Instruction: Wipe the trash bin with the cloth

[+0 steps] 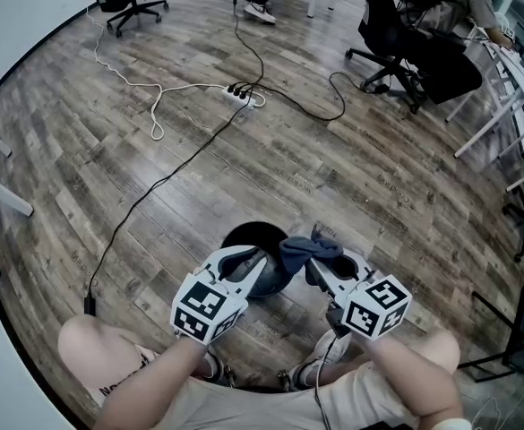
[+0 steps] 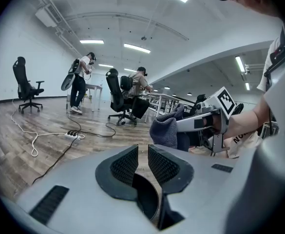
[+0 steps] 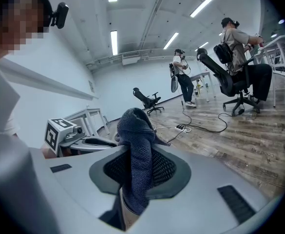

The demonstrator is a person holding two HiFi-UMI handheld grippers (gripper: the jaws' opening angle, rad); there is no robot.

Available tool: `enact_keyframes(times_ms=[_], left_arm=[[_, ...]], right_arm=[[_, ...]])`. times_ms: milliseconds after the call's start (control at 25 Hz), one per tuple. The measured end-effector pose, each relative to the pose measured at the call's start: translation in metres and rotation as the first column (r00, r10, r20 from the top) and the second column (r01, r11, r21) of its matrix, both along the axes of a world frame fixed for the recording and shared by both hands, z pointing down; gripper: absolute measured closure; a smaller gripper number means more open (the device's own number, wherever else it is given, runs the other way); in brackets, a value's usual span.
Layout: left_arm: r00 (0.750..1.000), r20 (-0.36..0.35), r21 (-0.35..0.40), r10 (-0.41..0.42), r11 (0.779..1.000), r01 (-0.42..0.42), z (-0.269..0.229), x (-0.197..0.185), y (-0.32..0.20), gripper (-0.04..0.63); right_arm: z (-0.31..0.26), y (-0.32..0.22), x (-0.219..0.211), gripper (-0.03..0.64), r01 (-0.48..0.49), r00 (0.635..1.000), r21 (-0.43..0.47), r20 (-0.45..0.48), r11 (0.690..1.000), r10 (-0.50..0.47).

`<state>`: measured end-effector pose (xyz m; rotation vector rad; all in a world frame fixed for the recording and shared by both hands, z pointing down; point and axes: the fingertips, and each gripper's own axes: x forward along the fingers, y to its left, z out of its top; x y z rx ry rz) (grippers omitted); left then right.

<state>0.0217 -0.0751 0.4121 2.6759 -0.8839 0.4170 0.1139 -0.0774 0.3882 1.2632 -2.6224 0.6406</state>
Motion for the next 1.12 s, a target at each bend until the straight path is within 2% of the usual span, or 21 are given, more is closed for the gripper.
enact_keyframes(times_ms=[480, 760, 1120], left_arm=[[1.000, -0.010, -0.026, 0.008, 1.000, -0.008, 0.003, 0.004, 0.003, 0.522], [1.000, -0.016, -0.034, 0.009, 0.999, -0.010, 0.004, 0.004, 0.004, 0.520], [1.000, -0.025, -0.052, 0.011, 0.999, -0.012, 0.006, 0.005, 0.007, 0.521]], right_arm=[[-0.007, 0.002, -0.003, 0.535, 0.017, 1.000, 0.027, 0.012, 1.000, -0.017], [0.001, 0.003, -0.003, 0.535, 0.010, 0.998, -0.032, 0.066, 0.999, -0.008], [0.005, 0.005, -0.005, 0.535, 0.017, 0.997, -0.052, 0.075, 0.998, -0.013]])
